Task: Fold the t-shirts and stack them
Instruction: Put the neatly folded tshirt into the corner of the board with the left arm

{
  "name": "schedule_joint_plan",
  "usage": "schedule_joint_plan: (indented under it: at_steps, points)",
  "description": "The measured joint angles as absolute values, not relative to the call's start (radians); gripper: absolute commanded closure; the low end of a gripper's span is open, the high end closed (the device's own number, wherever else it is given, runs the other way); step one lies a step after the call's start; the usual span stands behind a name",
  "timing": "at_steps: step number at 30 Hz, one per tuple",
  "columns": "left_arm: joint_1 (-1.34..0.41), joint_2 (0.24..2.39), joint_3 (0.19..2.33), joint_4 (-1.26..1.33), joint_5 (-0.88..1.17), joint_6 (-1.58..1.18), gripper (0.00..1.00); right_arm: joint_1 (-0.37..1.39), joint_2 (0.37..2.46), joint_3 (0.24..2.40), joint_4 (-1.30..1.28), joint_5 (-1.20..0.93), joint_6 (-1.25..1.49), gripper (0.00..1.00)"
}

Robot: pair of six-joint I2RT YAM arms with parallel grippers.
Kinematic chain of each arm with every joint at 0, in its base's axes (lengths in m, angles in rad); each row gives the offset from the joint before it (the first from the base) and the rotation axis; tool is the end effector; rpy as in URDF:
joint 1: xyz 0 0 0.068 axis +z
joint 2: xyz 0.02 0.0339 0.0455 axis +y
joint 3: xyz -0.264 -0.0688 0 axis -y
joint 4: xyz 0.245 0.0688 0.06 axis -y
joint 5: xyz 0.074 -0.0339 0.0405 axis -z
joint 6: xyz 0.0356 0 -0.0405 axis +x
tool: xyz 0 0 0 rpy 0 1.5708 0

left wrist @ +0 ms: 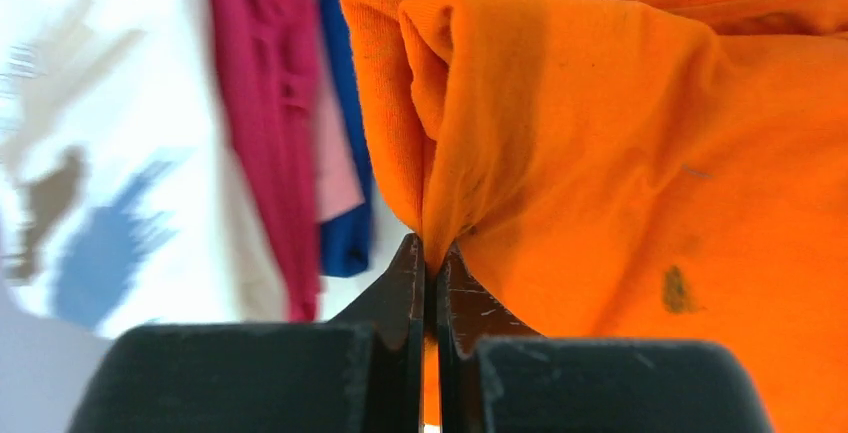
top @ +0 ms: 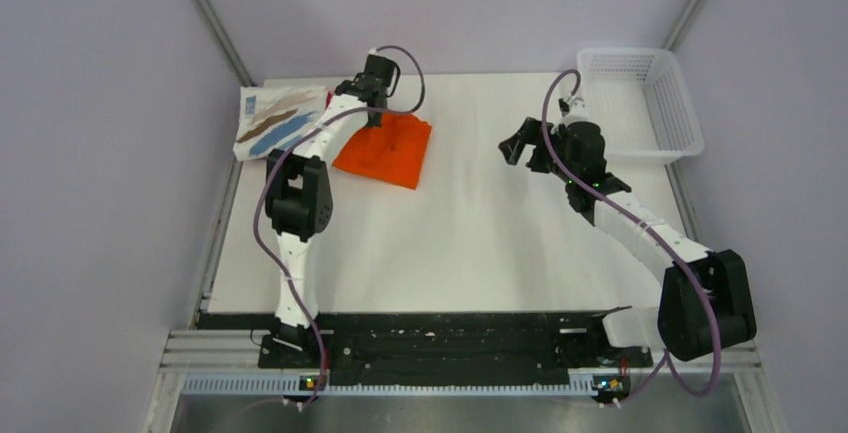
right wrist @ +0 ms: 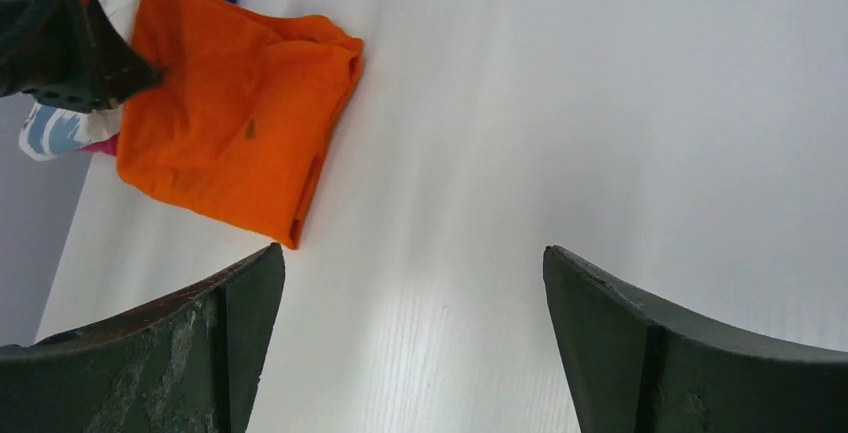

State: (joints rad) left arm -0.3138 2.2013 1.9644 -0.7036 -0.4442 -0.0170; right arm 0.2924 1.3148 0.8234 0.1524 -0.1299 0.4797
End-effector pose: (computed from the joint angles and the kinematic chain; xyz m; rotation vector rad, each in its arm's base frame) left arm 0.4712 -0.1368 0.2418 0.1818 2.4222 0.4096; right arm 0.2865 0.0911 0.2698 0.0934 1.9577 0.6397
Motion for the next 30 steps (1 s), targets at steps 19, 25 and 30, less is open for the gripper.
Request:
schedule_joint_plan:
  at_steps: [19, 25, 30]
  points:
    - [-0.256, 1.981, 2.045, -0.715, -0.541, 0.257, 1.00, 0.292, 1.310, 0.823, 0.104, -0.133, 0.462, 0.01]
    - [-0.257, 1.945, 2.126, -0.760, -0.550, 0.265, 1.00, 0.292, 1.310, 0.823, 0.103, -0.133, 0.462, 0.01]
    - [-0.252, 1.897, 2.145, -0.779, -0.570, 0.270, 1.00, 0.292, 1.310, 0.823, 0.103, -0.132, 0.463, 0.01]
